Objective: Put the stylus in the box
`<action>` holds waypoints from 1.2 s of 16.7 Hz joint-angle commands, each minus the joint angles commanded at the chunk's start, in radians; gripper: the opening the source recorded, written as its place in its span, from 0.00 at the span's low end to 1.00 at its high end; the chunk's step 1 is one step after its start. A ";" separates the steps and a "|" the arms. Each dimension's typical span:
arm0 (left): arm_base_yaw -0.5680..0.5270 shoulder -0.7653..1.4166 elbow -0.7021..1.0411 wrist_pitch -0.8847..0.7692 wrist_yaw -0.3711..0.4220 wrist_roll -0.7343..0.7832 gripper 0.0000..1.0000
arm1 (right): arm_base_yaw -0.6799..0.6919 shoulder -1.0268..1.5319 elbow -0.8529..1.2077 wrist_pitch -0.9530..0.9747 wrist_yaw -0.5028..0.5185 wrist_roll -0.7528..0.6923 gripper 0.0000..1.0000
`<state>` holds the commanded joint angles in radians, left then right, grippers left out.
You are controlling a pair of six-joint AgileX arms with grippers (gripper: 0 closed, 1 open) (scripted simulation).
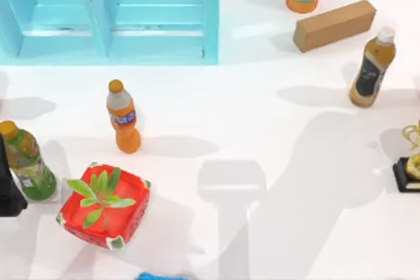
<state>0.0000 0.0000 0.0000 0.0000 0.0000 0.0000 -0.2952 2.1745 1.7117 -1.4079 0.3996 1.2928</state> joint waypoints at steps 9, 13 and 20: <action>0.000 0.000 0.000 0.000 0.000 0.000 1.00 | 0.000 0.000 0.000 0.000 0.000 0.000 0.53; 0.000 0.000 0.000 0.000 0.000 0.000 1.00 | 0.000 0.000 0.000 0.000 0.000 0.000 0.83; 0.000 0.000 0.000 0.000 0.000 0.000 1.00 | 0.000 0.000 0.000 0.000 0.000 0.000 1.00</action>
<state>0.0000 0.0000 0.0000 0.0000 0.0000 0.0000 -0.2952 2.1745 1.7117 -1.4079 0.3996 1.2928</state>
